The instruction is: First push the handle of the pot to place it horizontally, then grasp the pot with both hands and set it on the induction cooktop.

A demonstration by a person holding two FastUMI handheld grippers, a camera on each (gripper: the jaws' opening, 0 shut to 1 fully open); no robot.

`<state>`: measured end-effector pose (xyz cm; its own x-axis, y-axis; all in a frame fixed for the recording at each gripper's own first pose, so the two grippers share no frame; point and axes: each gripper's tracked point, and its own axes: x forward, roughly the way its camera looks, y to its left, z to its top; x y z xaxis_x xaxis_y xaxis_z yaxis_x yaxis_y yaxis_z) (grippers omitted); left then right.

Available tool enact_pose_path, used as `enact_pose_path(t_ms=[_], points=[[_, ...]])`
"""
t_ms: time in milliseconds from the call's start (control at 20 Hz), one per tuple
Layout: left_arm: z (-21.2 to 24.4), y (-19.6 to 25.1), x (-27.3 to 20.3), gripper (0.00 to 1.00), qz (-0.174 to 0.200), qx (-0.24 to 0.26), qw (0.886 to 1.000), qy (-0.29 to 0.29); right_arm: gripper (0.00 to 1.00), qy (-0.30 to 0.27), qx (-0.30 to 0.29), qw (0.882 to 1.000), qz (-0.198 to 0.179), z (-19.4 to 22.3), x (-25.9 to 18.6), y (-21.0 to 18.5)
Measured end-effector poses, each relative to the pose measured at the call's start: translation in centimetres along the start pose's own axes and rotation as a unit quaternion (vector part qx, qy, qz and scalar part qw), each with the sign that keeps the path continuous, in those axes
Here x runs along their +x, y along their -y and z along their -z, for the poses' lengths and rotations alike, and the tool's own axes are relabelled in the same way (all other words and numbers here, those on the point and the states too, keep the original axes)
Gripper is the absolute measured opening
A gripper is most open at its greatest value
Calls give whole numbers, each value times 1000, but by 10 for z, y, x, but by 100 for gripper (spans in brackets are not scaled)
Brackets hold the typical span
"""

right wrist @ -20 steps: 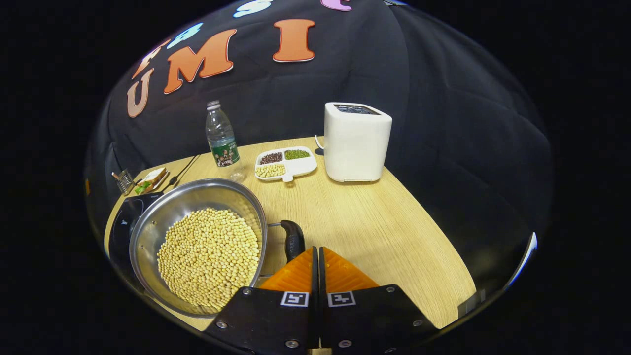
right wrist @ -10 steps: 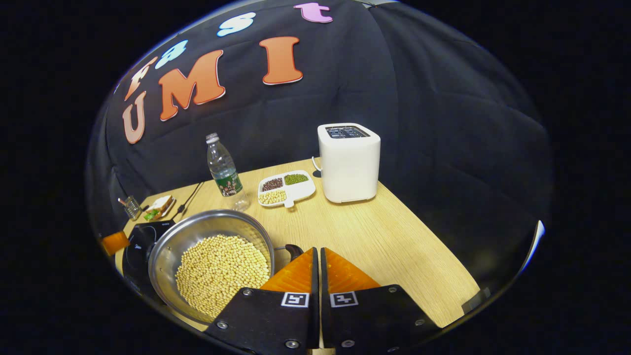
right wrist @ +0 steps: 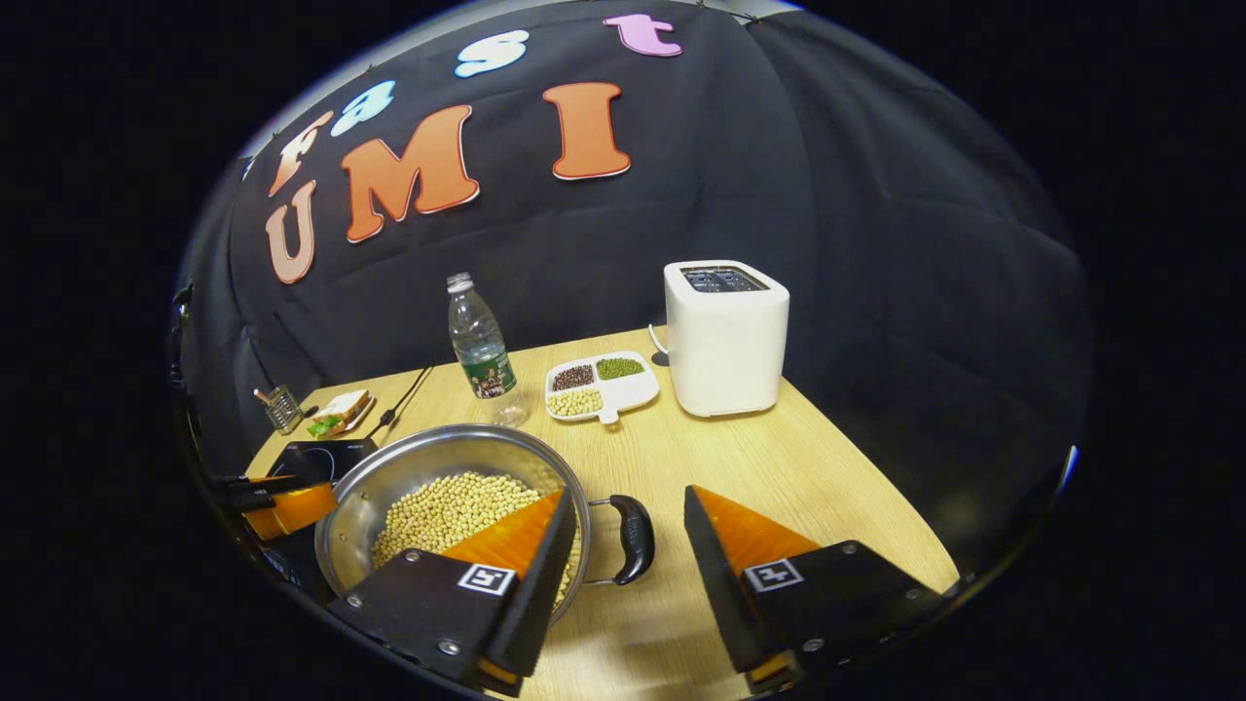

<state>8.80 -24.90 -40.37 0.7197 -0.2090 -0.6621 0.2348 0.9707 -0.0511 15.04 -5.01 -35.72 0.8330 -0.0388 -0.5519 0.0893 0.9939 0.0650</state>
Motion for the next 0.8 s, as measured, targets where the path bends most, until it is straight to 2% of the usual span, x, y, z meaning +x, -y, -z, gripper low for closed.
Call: enact_pose_path(t_ms=[100,300,450,800], points=[[1,-4,8,99,-5,8,1000,2,81,-3,-5,1000,-5,1,6,-4],[12,-2,20,99,-7,8,1000,-7,92,-15,-15,1000,-12,11,17,-13],[22,-6,28,98,-12,4,1000,-19,93,-31,-24,999,-12,21,26,-16],[22,-12,38,96,-34,35,999,-20,92,-52,-29,998,-6,35,40,-13]])
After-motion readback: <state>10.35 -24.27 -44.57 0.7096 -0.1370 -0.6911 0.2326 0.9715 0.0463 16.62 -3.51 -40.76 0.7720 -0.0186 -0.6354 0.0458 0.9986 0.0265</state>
